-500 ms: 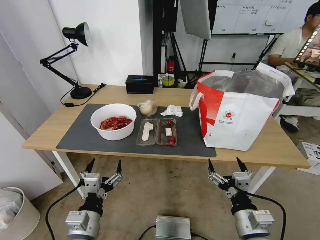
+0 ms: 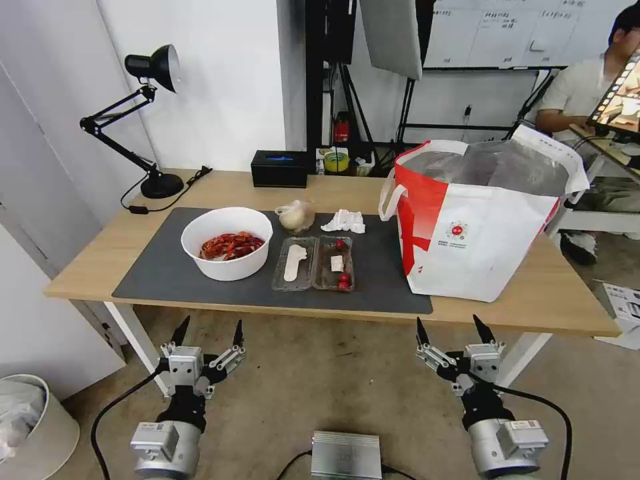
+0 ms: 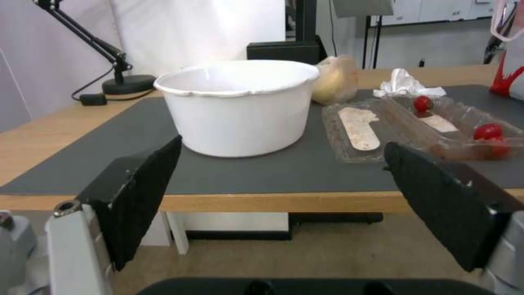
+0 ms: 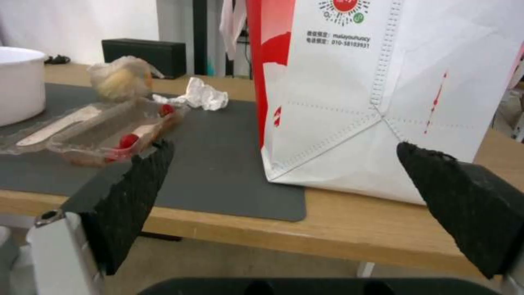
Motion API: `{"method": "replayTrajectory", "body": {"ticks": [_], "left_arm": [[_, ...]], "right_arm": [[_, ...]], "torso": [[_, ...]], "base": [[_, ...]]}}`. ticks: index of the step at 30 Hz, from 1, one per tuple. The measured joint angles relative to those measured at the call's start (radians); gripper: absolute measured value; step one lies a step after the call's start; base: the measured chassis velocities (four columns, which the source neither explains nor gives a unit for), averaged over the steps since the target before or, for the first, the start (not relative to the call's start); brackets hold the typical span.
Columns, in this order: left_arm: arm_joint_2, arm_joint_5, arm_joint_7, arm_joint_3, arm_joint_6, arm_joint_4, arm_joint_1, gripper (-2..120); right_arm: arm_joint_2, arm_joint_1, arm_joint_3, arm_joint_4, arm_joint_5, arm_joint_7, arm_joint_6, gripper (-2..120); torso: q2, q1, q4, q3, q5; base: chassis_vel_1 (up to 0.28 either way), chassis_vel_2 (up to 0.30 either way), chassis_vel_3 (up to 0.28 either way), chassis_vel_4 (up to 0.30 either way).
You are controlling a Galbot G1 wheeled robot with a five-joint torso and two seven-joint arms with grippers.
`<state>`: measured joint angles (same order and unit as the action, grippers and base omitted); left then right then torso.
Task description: Pick up the trash from the table and place it into the takeout bag.
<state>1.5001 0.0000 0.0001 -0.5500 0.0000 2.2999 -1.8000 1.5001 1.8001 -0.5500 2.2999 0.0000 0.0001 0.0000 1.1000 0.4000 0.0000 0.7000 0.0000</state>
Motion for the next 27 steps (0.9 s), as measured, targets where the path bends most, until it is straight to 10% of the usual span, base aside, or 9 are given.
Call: {"method": "replayTrajectory", "body": {"ticks": [8,13,27], "left_arm": [[0.003,-0.009,-0.002,0.003,0.006,-0.003,0.002,100],[0.073,-0.152,-0.081,0.052,0.134,-0.058,0.03,100],[0.094,-0.306,-0.118,0.058,0.154,-0.016,0.059,100]], "right_arm": [[-0.081,-0.057,0.037,-0.052,0.052,0.015,-0.074,100],[-0.243,-0.187,0.112,-0.169,0.163,0.044,-0.209,100],[-0.252,-0.198,0.113,-0.144,0.187,0.038,-0.173,100]], "torso": [[0.0,0.0,-0.0003,0.0,0.0],[0.0,0.0,0.0006,0.0,0.0],[0.0,0.0,-0.0001,0.0,0.0001]], "base": [[0.0,0.0,0.0,0.0],[0.0,0.0,0.0,0.0],[0.0,0.0,0.0,0.0]]}}
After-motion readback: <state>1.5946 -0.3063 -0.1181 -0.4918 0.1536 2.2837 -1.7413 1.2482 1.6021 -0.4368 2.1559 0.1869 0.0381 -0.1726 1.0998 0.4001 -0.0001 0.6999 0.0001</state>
